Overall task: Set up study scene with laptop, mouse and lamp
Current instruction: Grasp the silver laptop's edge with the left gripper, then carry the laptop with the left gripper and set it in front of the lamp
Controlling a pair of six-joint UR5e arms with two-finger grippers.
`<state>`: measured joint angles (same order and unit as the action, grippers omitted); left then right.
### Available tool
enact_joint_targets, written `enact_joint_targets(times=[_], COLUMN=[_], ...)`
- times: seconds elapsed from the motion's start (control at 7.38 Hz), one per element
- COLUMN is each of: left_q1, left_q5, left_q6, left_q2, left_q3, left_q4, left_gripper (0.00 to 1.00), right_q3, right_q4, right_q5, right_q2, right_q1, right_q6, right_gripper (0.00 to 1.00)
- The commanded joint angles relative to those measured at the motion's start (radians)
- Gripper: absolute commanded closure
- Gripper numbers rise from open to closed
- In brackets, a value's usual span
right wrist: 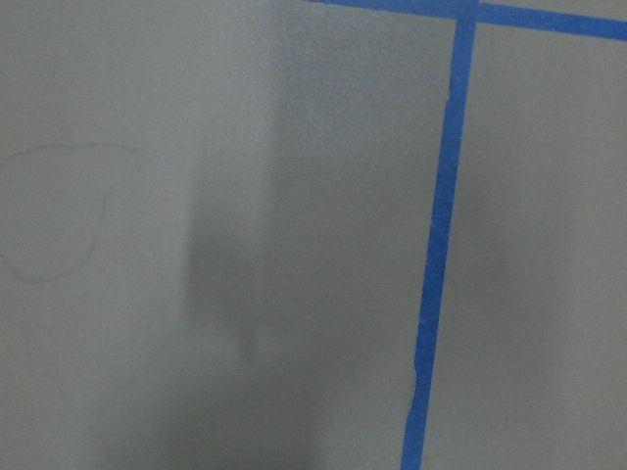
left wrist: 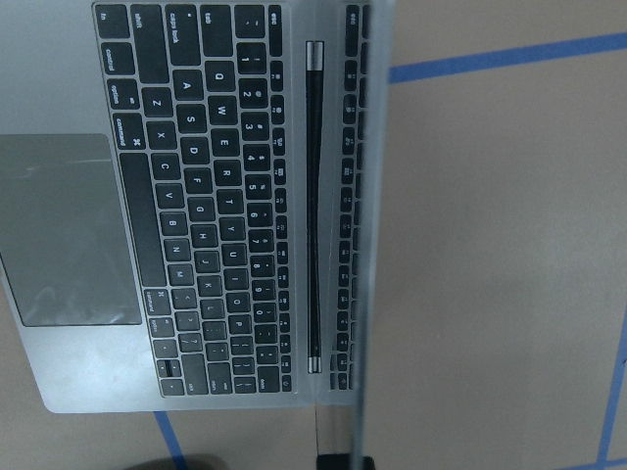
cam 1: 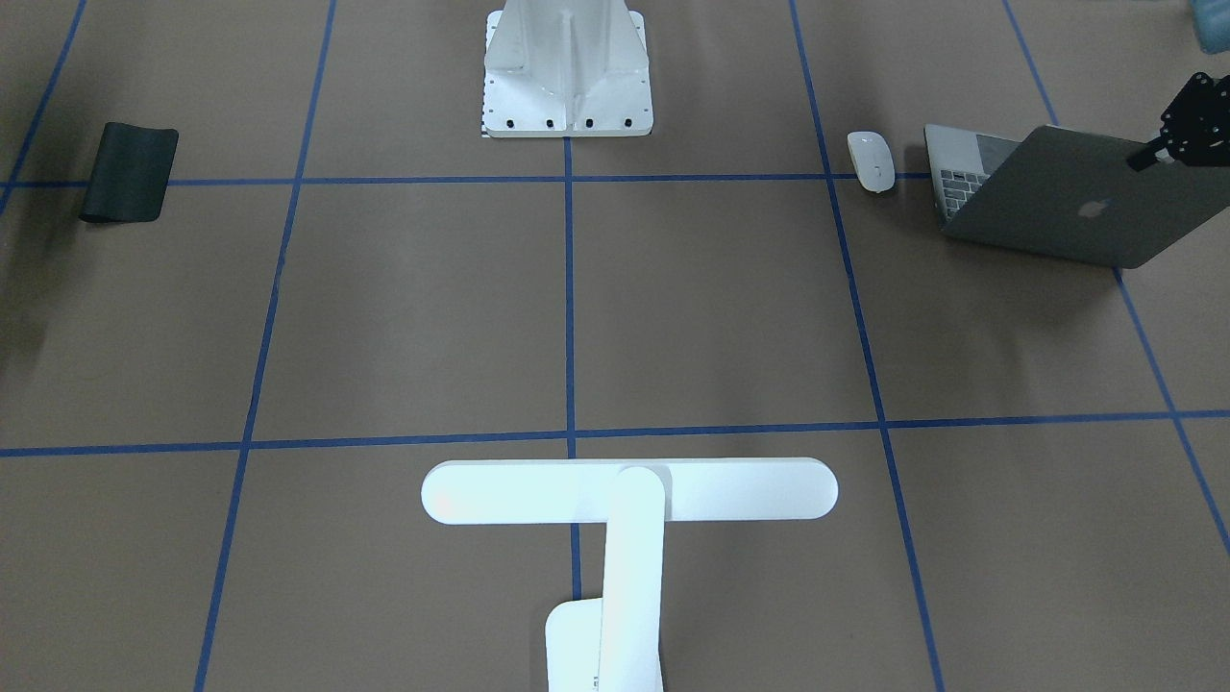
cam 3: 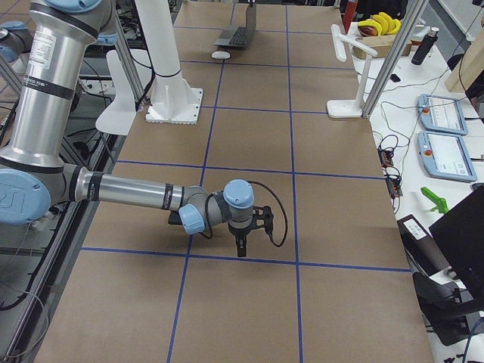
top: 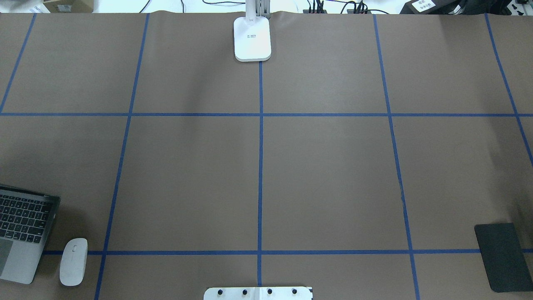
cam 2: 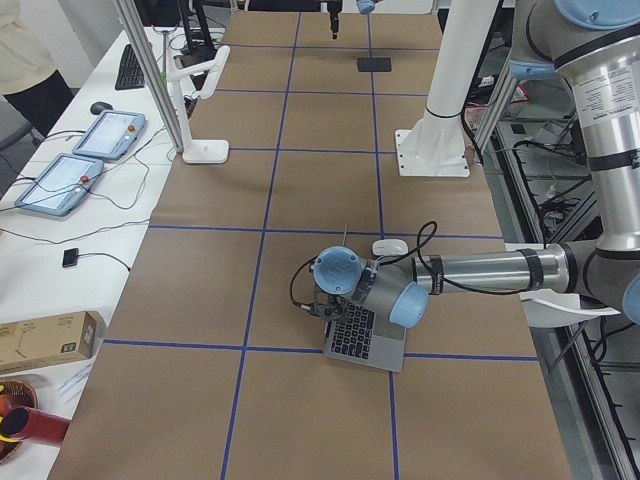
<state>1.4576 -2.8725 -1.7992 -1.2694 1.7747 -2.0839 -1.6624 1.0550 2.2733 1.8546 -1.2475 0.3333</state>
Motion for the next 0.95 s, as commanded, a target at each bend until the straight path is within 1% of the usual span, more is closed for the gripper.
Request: enact_joint_targets(times=[0.0,0.27,0.54,0.68,0.81], left_q1=[0.004,-0.002,-0.003,-0.003,-0.009], left_q5=[-0.027,-0.031,-0.031,-0.030,-0.024], left_q6=[-0.063,-0.095,-0.132,-0.152,-0.217], left_q2=[-0.080,-0.198,-0.310,-0.390,-0.474], left_q3=[0.015,0.019,0.005,0.003,0.002], left_q4=[0.008,0.086,0.134,0.203,0.234], left_gripper=[1.00,1.00,1.00,1.00,1.00], right_q3=[0.001,0.001,0.001,0.001,-0.002], right_q4=[0.000,0.003,0.003,0.002,0.002], right_q5=[0.002,0.002,0.002,0.002,0.023], right_q2=[0.006,0.009,0.021,0.035,0.055], right_q1=[-0.001,-0.003,-0.003,-0.003,-0.003], right_q6=[-0.003,-0.003,-0.002,-0.002,-0.002], right_gripper=[0.00,0.00,0.00,0.00,0.00])
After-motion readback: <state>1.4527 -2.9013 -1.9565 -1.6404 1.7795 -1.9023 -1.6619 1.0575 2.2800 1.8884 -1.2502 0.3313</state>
